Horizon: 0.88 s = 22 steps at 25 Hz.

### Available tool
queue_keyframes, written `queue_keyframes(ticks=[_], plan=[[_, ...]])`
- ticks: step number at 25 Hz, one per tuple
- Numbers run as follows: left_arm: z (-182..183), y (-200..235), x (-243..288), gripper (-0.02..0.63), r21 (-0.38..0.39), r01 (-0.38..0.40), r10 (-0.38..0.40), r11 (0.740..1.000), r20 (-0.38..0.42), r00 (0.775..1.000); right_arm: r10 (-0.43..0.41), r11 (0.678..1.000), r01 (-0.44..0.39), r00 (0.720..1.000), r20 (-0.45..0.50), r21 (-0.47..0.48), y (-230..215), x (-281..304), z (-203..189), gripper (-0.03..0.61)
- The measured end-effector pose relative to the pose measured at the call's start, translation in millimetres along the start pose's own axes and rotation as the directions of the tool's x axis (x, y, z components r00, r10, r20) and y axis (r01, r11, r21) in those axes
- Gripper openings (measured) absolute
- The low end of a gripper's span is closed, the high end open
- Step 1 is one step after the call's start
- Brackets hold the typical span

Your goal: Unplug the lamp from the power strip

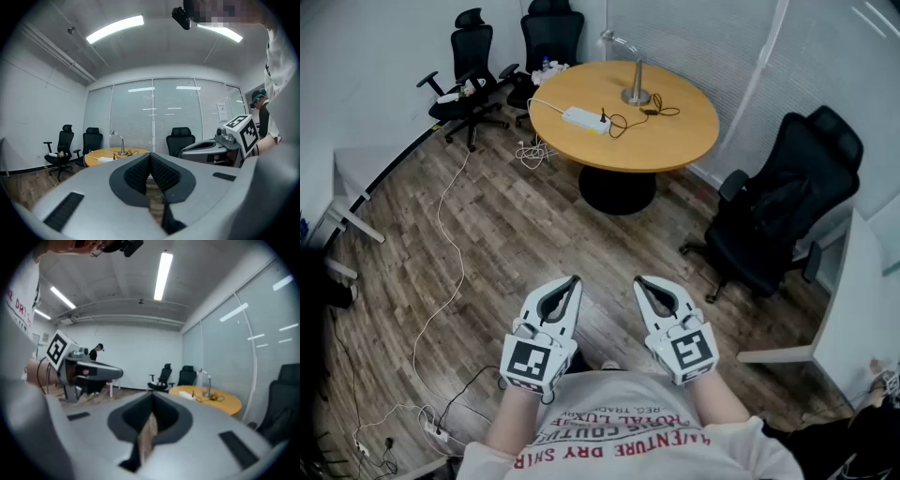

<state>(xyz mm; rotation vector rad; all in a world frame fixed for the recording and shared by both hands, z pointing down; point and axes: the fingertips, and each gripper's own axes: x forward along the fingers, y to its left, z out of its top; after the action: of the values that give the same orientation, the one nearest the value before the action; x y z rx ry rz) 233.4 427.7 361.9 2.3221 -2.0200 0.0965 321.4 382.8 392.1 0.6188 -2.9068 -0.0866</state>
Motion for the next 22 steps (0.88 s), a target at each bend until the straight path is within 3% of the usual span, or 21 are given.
queue_keyframes(ticks=[8, 15, 22], plan=[[-12, 8, 4, 0.028, 0.019, 0.015, -0.015, 1.000, -0.021, 1.000, 0.001, 1.000, 0.000, 1.000, -0.016, 0.019, -2, 9, -9, 0.029], [-26, 27, 10, 0.028, -0.011, 0.009, -0.009, 1.000, -0.057, 0.998, -0.014, 0.992, 0.021, 0.998, -0.058, 0.125, -8, 23, -21, 0.029], [-38, 72, 28, 0.028, -0.033, 0.022, -0.025, 0.999, -0.093, 0.995, -0.038, 0.987, 0.055, 0.992, -0.117, 0.150, -19, 71, -31, 0.031]])
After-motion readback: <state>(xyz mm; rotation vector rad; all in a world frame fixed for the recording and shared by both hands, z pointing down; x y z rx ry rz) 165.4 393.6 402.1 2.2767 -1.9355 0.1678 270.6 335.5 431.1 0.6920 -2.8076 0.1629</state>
